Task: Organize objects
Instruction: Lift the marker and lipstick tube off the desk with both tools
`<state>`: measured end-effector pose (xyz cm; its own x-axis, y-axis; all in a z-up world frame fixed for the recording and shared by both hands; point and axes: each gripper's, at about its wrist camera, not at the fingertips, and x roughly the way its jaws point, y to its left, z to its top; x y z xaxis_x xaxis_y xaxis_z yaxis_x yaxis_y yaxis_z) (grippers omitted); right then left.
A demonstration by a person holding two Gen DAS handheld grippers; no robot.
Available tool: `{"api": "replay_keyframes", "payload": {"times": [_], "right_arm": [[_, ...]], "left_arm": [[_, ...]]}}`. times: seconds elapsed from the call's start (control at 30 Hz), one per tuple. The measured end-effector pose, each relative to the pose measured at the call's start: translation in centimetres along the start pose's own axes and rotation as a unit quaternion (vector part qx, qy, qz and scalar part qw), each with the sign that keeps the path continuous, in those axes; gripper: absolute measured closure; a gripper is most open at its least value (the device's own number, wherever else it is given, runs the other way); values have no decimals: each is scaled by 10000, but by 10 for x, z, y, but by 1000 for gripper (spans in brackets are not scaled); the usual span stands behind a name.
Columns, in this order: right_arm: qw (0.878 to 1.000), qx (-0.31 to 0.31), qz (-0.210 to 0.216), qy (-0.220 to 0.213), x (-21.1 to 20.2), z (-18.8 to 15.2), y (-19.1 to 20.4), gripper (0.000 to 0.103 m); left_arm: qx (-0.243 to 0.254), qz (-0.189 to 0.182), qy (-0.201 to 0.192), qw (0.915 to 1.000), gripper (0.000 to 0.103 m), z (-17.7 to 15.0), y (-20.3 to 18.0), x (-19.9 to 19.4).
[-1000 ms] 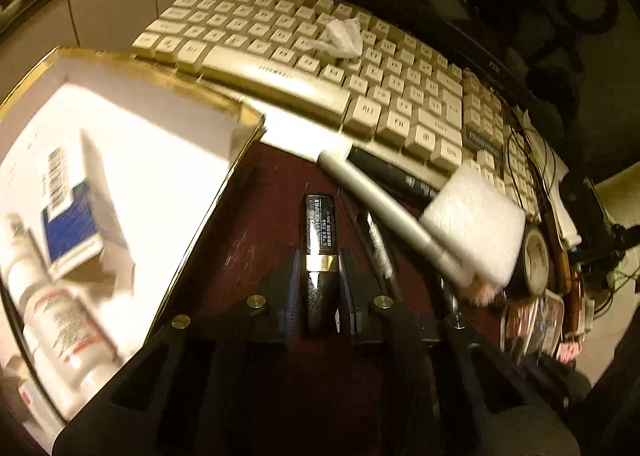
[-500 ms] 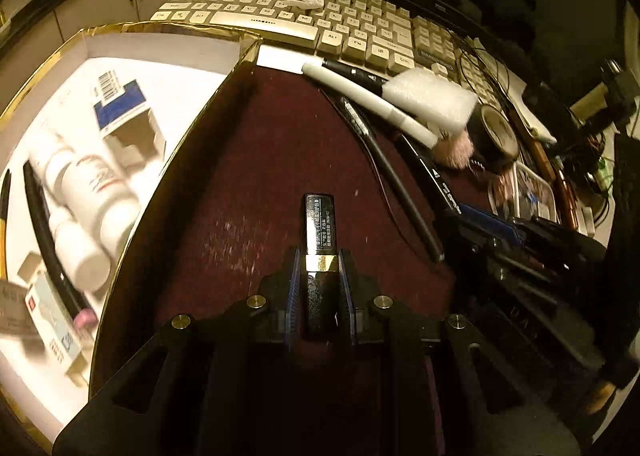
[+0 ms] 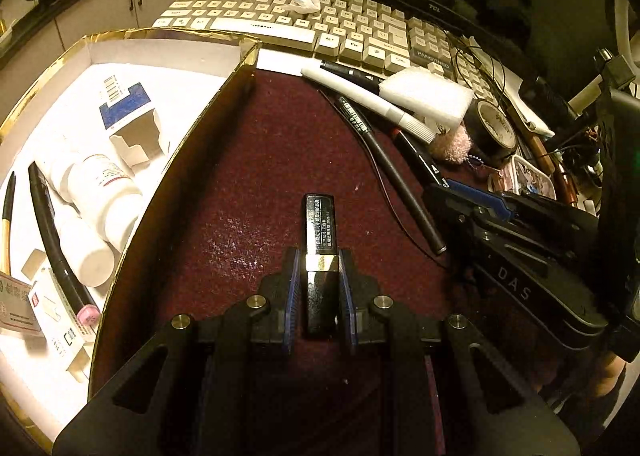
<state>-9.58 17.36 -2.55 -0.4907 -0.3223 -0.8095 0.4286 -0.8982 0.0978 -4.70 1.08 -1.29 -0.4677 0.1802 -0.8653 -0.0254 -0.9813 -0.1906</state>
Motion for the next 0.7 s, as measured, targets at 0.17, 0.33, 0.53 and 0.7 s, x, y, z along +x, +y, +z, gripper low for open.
{"api": "replay_keyframes", "payload": {"times": [0.17,0.33,0.53,0.7], "right_arm": [[9999,35,106,42,-10,-9,1,90],[9993,173,326,58,-20,-20,-1,90],[9985,316,418,-149,-32,-18,-1,90],[9968,354,612,-385,-41,-16,7,90]], "left_arm": [[-8,-51,4,10000,85,-1,1,0],[-17,-105,0,9999,85,-3,2,-3],[-98,-166,-23,9998,85,-7,5,-6],[-108,-262,-134,9995,85,-8,7,-15]]}}
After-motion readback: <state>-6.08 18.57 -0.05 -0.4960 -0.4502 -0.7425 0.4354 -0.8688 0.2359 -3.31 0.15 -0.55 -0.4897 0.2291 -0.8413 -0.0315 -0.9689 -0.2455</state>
